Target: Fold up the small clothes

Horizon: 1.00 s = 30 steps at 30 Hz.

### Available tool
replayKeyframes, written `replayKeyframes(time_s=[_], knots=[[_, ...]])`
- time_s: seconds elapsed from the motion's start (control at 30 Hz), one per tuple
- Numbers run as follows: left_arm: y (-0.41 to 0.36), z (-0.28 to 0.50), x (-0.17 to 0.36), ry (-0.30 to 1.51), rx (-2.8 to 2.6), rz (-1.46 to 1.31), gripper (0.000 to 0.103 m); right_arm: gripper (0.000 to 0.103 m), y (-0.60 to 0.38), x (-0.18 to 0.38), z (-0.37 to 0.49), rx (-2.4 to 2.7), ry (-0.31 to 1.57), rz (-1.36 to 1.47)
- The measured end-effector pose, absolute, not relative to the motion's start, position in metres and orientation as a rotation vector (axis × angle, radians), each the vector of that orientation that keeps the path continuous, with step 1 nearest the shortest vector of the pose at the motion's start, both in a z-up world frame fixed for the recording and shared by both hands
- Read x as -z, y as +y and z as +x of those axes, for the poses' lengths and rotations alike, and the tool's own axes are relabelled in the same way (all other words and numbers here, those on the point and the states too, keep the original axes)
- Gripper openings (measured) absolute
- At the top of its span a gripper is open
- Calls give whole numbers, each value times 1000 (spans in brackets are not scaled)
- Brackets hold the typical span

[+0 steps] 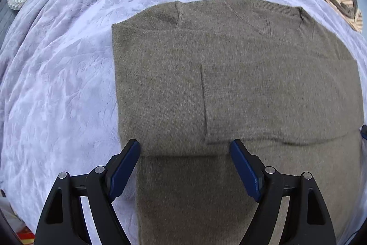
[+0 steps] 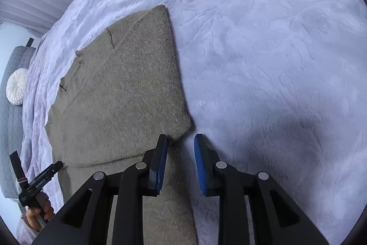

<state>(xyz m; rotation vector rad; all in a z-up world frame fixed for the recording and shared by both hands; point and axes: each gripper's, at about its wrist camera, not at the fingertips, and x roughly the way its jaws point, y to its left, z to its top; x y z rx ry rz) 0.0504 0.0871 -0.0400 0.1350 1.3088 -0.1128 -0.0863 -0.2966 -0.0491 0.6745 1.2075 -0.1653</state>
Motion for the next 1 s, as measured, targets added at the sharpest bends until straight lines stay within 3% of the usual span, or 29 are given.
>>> replayKeyframes(time_s=[0.1, 0.17, 0.37, 0.47, 1.0], knots=[[91, 42, 39, 1333, 108, 129, 82, 31, -292, 43, -97, 157, 1216, 676], [91, 38, 38, 1346, 107, 120, 82, 43, -285, 41, -100, 149, 1229, 671], [85, 22, 36, 1362, 99, 126, 82, 44, -275, 44, -107, 125, 1267, 653], [79, 14, 36, 1369, 98, 129, 82, 49, -273, 43, -109, 121, 1266, 653], [53, -38, 30, 1411, 73, 138, 82, 49, -248, 39, -109, 134, 1332, 400]])
